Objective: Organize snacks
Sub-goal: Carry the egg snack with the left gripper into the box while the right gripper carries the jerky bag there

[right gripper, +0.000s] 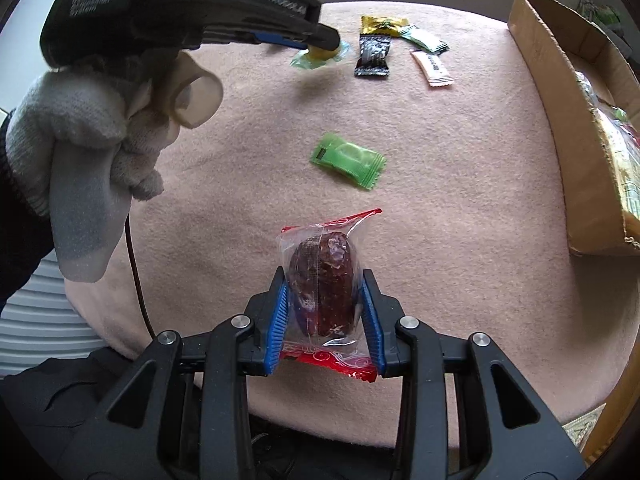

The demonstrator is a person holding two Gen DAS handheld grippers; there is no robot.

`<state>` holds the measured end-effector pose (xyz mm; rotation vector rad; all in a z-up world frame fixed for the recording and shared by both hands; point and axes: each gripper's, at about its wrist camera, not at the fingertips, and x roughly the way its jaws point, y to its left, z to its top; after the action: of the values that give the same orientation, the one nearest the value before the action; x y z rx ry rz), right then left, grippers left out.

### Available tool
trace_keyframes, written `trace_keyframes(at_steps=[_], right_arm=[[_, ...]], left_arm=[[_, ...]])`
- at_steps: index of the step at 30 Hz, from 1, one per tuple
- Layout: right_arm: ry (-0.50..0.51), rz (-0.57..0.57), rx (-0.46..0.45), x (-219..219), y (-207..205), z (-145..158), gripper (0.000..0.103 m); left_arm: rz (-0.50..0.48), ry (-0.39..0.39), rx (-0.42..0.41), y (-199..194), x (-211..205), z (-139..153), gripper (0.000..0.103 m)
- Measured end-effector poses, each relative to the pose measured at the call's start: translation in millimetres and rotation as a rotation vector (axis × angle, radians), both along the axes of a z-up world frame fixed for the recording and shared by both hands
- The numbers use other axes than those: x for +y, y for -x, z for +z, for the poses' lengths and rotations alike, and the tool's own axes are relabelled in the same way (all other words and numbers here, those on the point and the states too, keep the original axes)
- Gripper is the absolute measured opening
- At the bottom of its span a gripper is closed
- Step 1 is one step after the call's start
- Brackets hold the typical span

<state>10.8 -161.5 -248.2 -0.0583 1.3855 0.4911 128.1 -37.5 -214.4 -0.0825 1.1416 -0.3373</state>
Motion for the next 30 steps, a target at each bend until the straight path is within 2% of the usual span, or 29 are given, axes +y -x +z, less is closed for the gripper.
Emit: trace_keyframes(at_steps=[9,17,30], right_arm=[[-0.042,-0.124,-0.093,-52.1,-32.9,43.2,0.035],[-0.031,-0.22,-0.191,-110.1,-77.8,78.0,0.035],[0.011,-0.285,-0.269,-166.9,-119.5,93.0,0.035]], left_arm=[[0.014,0.061,-0.032,2.7,-0.7,28.6,0.021],[-0.015,0.115,-0.07,-7.6,-32.3,51.6,0.021],[-0.078,0.163,-0.112,-30.7,-101.3,67.6,0.021]])
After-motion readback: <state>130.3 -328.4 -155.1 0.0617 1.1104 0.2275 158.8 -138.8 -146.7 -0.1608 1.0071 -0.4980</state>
